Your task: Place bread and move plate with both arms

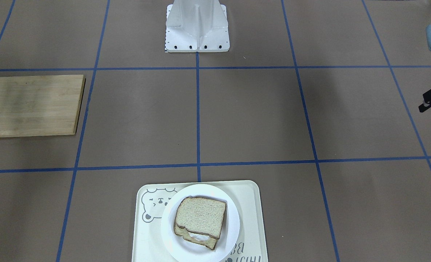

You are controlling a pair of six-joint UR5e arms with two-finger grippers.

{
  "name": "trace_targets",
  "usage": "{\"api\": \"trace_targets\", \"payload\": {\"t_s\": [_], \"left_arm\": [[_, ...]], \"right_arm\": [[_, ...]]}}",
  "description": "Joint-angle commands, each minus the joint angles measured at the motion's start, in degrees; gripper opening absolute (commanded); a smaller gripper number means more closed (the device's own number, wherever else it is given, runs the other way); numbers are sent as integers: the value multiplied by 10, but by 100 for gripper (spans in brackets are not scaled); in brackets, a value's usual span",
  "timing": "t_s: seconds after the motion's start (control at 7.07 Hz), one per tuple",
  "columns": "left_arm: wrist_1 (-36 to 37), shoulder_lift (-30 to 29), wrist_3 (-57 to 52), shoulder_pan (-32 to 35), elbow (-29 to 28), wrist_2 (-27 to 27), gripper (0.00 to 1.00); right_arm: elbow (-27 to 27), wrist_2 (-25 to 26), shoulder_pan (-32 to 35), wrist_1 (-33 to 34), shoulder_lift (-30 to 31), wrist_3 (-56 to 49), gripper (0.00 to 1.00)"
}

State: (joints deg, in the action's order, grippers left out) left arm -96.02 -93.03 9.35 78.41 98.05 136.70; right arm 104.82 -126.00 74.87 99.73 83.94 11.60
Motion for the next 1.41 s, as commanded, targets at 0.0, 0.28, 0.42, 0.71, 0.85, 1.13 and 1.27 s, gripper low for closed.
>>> {"api": "trace_targets", "payload": {"t_s": [0.0,0.28,0.42,0.71,0.85,1.13,1.27], "left_arm": [[39,9,-7,1,12,2,98],[37,25,-59,0,2,2,98],[36,26,-74,1,-1,1,98],[36,27,-75,2,3,-16,98],[36,27,-75,2,4,-15,98],[40,24,-65,-1,-4,-11,98],[39,24,-50,-1,-3,-9,98]], "right_arm": [[3,-4,14,0,28,-28,100],[10,-3,26,-1,46,-28,100],[7,3,25,-1,47,-28,100],[10,2,26,-2,64,-28,100],[10,-1,26,-2,70,-28,100],[20,-5,27,-2,87,-28,100],[25,-8,27,-2,87,-28,100]]}}
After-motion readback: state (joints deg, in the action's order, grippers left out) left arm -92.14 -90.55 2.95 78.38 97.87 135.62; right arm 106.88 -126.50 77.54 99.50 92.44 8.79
